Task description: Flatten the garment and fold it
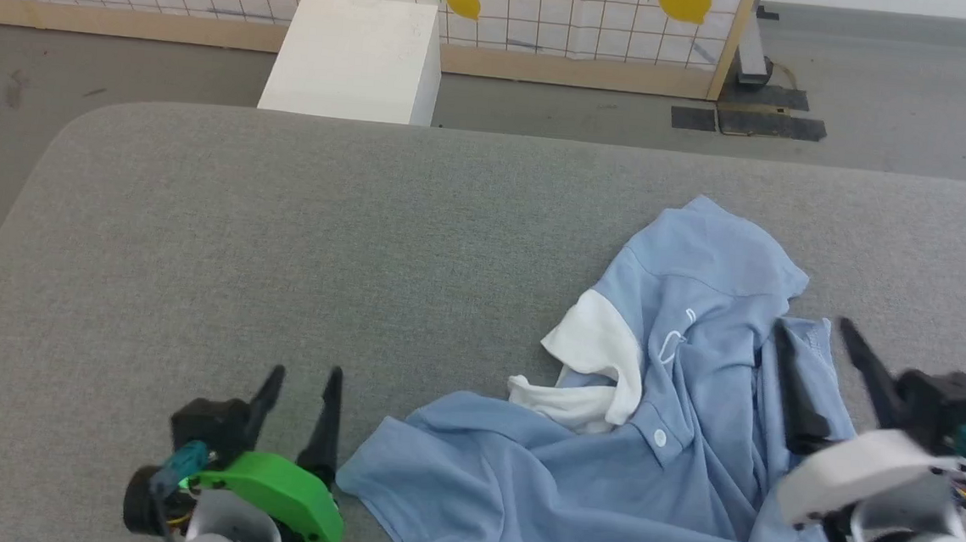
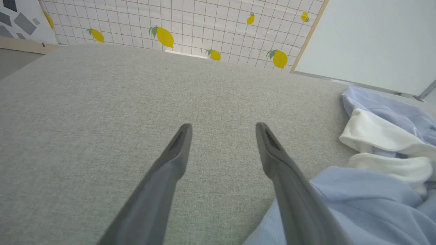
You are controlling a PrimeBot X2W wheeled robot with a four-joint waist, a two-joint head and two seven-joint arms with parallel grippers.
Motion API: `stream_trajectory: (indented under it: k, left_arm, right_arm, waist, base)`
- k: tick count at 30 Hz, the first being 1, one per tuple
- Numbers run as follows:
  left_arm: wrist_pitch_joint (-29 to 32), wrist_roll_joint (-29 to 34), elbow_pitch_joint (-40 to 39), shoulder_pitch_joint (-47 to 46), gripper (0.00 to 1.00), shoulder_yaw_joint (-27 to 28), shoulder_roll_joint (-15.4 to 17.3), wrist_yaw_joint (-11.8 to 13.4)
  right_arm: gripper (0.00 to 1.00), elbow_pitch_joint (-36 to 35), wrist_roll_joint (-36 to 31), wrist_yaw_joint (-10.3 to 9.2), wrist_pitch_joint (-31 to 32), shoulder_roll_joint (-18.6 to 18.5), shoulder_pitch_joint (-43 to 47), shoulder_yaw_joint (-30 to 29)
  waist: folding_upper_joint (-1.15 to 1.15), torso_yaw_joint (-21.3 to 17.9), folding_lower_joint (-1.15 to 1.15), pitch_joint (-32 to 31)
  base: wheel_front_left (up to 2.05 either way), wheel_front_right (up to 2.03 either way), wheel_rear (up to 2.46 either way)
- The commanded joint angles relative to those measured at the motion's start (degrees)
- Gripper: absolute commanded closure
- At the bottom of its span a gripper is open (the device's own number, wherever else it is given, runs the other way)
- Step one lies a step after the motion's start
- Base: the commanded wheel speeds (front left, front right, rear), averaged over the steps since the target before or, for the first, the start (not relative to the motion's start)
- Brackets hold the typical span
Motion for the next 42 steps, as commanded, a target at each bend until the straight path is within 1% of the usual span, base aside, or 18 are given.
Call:
stream_trajectory:
  k: [1, 4, 8, 16, 21, 22, 23, 24, 28, 29, 32, 35, 38, 40, 42]
  left_arm:
    - [1.83, 0.19, 0.69, 0.69, 0.0, -0.85, 0.6, -0.57]
    - [7.36, 0.09, 1.67, 0.96, 0.0, -2.93, 1.01, -0.97]
    - [15.1, -1.38, 2.01, 1.73, 0.0, -4.01, 1.05, -0.95]
    - [30.79, -3.11, -1.16, 4.95, 0.0, -4.18, 1.72, 2.9]
    - [39.84, -4.57, -3.57, 7.0, 0.0, -5.59, 1.92, 3.41]
    - [41.24, -4.82, -4.42, 7.37, 0.64, -5.78, 2.0, 3.52]
    - [41.51, -4.97, -5.37, 7.54, 0.86, -5.66, 2.01, 3.75]
    - [41.33, -4.91, -6.44, 7.63, 1.0, -5.48, 2.13, 4.02]
    - [37.14, -3.41, -8.85, 7.34, 1.0, -3.54, 3.25, 5.92]
    - [35.26, -3.16, -9.42, 7.05, 1.0, -2.56, 3.37, 6.66]
    - [27.32, -2.04, -11.16, 6.14, 1.0, 1.48, 3.58, 9.92]
    - [21.93, -1.87, -11.72, 5.45, 1.0, 4.88, 4.2, 11.88]
    - [18.69, -2.21, -11.06, 4.39, 1.0, 6.92, 4.89, 12.41]
    - [18.01, -2.38, -10.28, 3.43, 1.0, 7.19, 4.99, 12.47]
    - [17.33, -2.68, -9.69, 2.09, 1.0, 7.21, 4.9, 12.31]
  right_arm:
    - [0.0, -0.16, -0.48, -0.08, -1.0, 0.29, 1.19, -1.76]
    - [0.0, 0.38, -0.27, -0.08, -1.71, 0.32, 2.61, -4.83]
    - [0.0, 0.86, 0.6, -0.08, -2.24, 0.33, 3.27, -6.63]
    - [0.0, 1.56, 1.96, -0.08, -2.67, 0.34, 3.26, -6.67]
    - [0.0, 1.83, 2.47, -0.08, -2.64, 0.34, 3.09, -6.05]
    - [0.0, 1.8, 2.43, -0.08, -2.6, 0.34, 3.04, -6.05]
    - [0.0, 1.74, 2.34, -0.08, -2.57, 0.34, 2.98, -6.08]
    - [0.0, 1.63, 2.1, -0.08, -2.48, 0.34, 2.91, -6.04]
    - [0.0, 1.56, 1.19, -0.08, -1.85, 0.34, 2.16, -5.81]
    - [0.0, 1.53, 0.86, -0.08, -1.74, 0.34, 1.81, -5.74]
    - [0.0, 1.8, -0.82, -0.08, -1.1, 0.34, 0.01, -5.54]
    - [0.0, 3.37, -2.21, -0.08, -0.5, 0.34, -3.2, -5.26]
    - [0.0, 7.24, -3.36, -0.08, 0.53, 0.27, -8.44, -5.09]
    - [0.0, 10.8, -2.33, -0.08, 1.13, 0.02, -12.81, -5.34]
    - [0.0, 15.15, -2.07, -0.08, 2.24, -1.33, -17.58, -5.3]
  waist:
    - [0.0, -0.18, 0.0, 0.25]
    - [0.0, -0.77, 0.0, 0.64]
    - [0.0, -1.95, 0.0, 1.05]
    - [0.0, -3.64, 0.0, 1.71]
    - [0.0, -3.74, 0.0, 2.08]
    - [0.0, -3.71, 0.0, 2.14]
    - [0.0, -3.64, 0.0, 2.2]
    - [0.0, -3.51, 0.0, 2.28]
    - [0.0, -2.74, 0.0, 2.53]
    - [0.0, -2.48, 0.0, 2.58]
    - [0.0, -1.4, 0.0, 2.73]
    - [0.0, -0.21, 0.0, 3.2]
    - [0.0, 1.23, 0.0, 4.25]
    - [0.0, 2.41, 0.0, 5.37]
    - [0.0, 3.82, 0.0, 6.84]
  base:
    - [0.0, 0.0, 0.0]
    - [0.0, 0.0, 0.0]
    - [0.0, 0.0, 0.0]
    - [0.0, 0.0, 0.0]
    - [0.0, 0.0, 0.0]
    - [0.0, 0.0, 0.0]
    - [0.0, 0.0, 0.0]
    - [0.0, 0.0, 0.0]
    - [0.0, 0.0, 0.0]
    - [0.0, 0.0, 0.0]
    - [0.0, 0.0, 0.0]
    - [0.0, 0.0, 0.0]
    - [0.0, 0.0, 0.0]
    - [0.0, 0.0, 0.0]
    - [0.0, 0.0, 0.0]
